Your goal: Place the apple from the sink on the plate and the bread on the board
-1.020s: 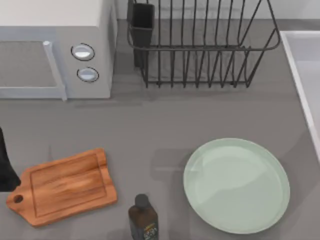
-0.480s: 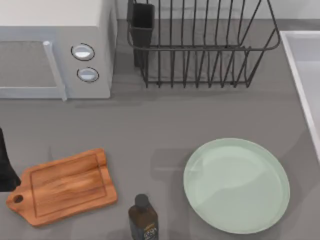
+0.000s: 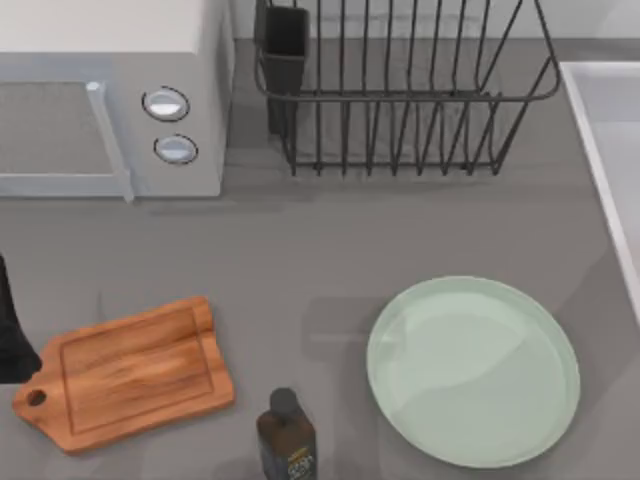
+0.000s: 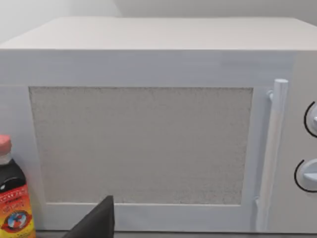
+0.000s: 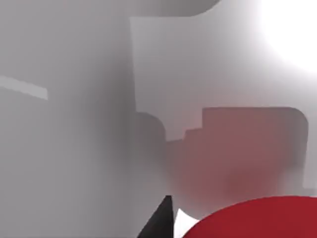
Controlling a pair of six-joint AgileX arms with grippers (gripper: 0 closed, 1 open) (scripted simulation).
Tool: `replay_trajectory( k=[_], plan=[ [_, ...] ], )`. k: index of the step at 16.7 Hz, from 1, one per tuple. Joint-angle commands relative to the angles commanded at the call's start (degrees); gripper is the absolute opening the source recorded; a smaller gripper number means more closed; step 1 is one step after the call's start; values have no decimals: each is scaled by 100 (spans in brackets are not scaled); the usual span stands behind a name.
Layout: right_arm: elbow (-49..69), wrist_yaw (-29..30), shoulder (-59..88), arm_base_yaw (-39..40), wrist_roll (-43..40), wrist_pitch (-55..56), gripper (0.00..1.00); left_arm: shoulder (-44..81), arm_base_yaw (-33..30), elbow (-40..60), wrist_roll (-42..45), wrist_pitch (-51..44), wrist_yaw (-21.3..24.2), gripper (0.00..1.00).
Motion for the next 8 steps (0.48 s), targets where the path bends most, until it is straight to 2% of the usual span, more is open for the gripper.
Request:
replay_trajectory(
  k=[5, 8],
  plan=[
    [382, -6, -595, -3, -9, -1253, 0, 0, 0, 0, 0, 0, 0, 100],
    [581, -9, -870, -4, -14, -1577, 0, 0, 0, 0, 0, 0, 0, 100]
  ],
)
